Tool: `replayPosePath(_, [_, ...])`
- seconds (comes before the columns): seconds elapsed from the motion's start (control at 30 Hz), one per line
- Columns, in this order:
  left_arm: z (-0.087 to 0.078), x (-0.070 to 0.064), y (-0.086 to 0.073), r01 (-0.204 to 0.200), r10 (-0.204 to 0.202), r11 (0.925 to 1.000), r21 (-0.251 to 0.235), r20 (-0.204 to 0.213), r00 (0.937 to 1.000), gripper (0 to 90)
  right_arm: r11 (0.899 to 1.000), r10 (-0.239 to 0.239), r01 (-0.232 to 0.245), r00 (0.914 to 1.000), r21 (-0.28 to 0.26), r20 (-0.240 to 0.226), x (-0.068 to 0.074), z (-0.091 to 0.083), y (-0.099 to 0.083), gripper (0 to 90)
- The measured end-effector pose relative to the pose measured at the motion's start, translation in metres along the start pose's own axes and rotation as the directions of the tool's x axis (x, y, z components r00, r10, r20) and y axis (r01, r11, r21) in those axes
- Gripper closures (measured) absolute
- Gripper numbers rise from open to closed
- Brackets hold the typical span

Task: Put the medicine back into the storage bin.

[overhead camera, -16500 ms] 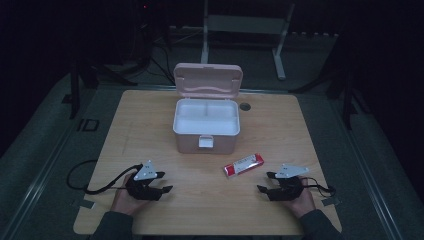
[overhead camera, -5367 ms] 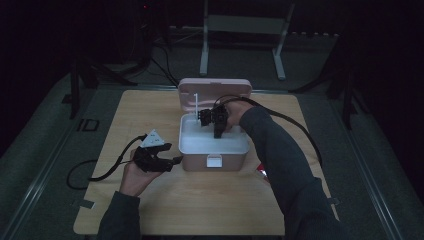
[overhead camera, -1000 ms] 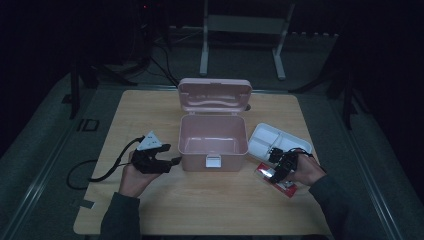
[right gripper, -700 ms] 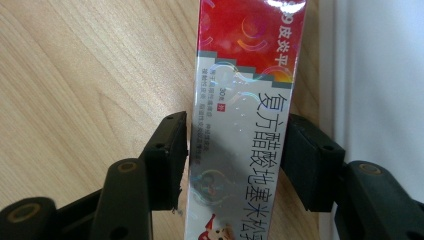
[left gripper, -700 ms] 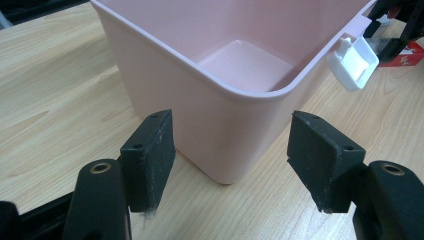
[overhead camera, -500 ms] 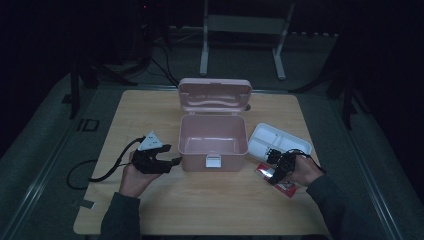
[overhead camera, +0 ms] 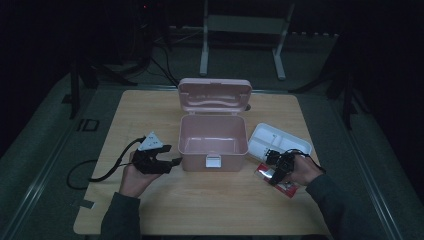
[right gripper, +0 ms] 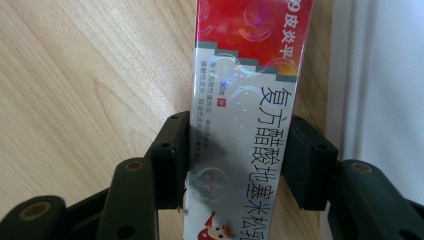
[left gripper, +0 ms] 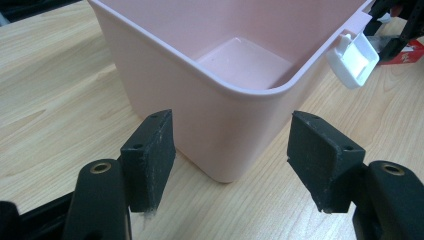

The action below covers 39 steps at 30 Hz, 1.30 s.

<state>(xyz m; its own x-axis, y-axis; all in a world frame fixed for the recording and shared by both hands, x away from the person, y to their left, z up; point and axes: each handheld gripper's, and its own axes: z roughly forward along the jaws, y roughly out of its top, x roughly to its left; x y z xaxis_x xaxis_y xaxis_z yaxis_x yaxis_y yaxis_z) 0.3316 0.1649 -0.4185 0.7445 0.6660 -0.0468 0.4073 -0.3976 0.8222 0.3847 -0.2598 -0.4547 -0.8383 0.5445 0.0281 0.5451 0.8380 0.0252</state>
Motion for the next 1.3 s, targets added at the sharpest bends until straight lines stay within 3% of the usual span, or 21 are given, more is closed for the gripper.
replayPosePath(0.37, [0.000, 0.000, 0.000, 0.001, -0.001, 1.0000, -0.001, 0.001, 1.0000, 35.4, 0.995, -0.095, 0.095, 0.9954, 0.027, -0.002, 0.004, -0.001, 0.001, 50.8])
replayPosePath(0.77, [0.002, -0.001, 0.000, -0.003, 0.003, 0.9999, 0.012, 0.006, 1.0000, 35.4, 0.993, -0.116, 0.116, 0.9933, 0.011, -0.004, 0.008, -0.014, -0.002, 51.0])
replayPosePath(1.3, [0.001, -0.001, 0.000, -0.006, 0.006, 0.9999, 0.009, 0.005, 1.0000, 35.4, 0.990, -0.136, 0.136, 0.9907, -0.024, 0.003, 0.014, -0.052, -0.001, 51.1])
